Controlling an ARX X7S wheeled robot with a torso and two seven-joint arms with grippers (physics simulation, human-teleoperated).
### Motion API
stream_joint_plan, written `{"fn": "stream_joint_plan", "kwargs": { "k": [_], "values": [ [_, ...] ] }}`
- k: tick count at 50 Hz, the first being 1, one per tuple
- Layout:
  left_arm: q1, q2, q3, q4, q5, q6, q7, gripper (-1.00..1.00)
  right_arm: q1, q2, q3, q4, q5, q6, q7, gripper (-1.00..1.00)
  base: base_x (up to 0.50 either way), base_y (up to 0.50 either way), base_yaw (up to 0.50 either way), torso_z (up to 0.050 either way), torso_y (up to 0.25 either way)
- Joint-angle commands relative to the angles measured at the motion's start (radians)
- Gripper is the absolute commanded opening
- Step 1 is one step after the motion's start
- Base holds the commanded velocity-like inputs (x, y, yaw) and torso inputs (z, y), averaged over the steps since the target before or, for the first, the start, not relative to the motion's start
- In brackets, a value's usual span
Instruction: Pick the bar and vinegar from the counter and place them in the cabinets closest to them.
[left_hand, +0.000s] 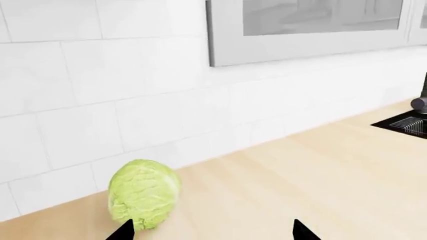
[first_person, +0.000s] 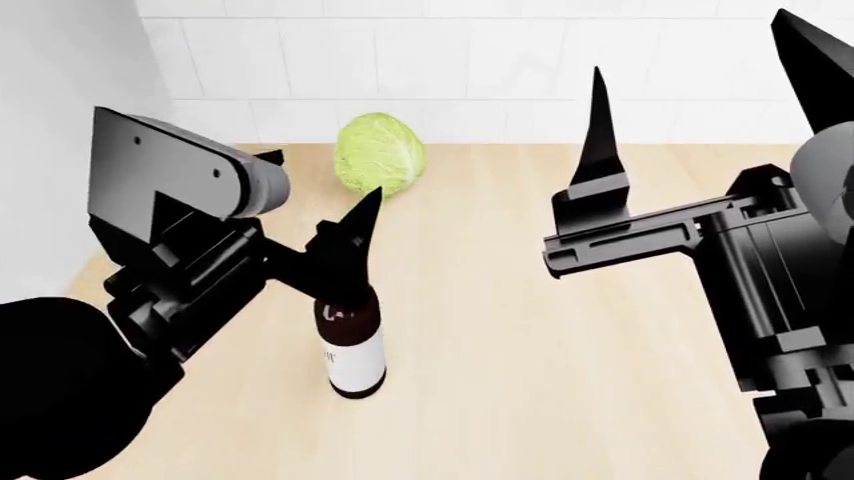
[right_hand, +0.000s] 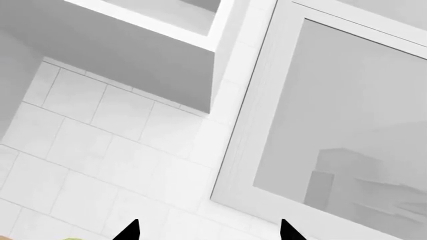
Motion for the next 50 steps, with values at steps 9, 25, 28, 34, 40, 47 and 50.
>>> {"fn": "stream_joint_plan", "kwargs": {
  "k": [9, 25, 28, 34, 40, 47, 50],
  "values": [
    [0.074, 0.008, 0.021, 0.015, 0.075, 0.035, 0.065, 1.00, -0.007, 0.001, -0.011, 0.001, -0.017, -0.007, -0.009, 1.00, 0.00, 0.00, 0.00, 0.000, 0.000],
    [0.071, 0.017, 0.047, 0.008, 0.117, 0.033, 0.083, 1.00, -0.003, 0.009, -0.016, -0.003, -0.006, -0.012, 0.005, 1.00, 0.00, 0.00, 0.00, 0.000, 0.000],
    [0.071, 0.022, 0.054, 0.006, 0.121, 0.033, 0.087, 1.00, 0.001, 0.012, -0.018, -0.004, 0.002, -0.012, 0.011, 1.00, 0.00, 0.00, 0.00, 0.000, 0.000],
    [0.069, 0.034, 0.065, -0.009, 0.140, 0.038, 0.101, 1.00, 0.001, 0.012, -0.021, -0.003, -0.001, -0.013, 0.010, 1.00, 0.00, 0.00, 0.00, 0.000, 0.000],
    [0.072, 0.047, 0.078, -0.032, 0.162, 0.045, 0.118, 1.00, 0.005, 0.014, -0.025, -0.001, -0.002, -0.011, 0.012, 1.00, 0.00, 0.00, 0.00, 0.000, 0.000],
    [0.096, 0.052, 0.087, -0.047, 0.181, 0.058, 0.130, 1.00, -0.009, 0.012, -0.029, -0.001, -0.028, -0.018, -0.001, 1.00, 0.00, 0.00, 0.00, 0.000, 0.000],
    [0.110, 0.047, 0.086, -0.052, 0.188, 0.064, 0.133, 1.00, -0.007, 0.011, -0.031, 0.000, -0.027, -0.018, 0.001, 1.00, 0.00, 0.00, 0.00, 0.000, 0.000]
  ]
}}
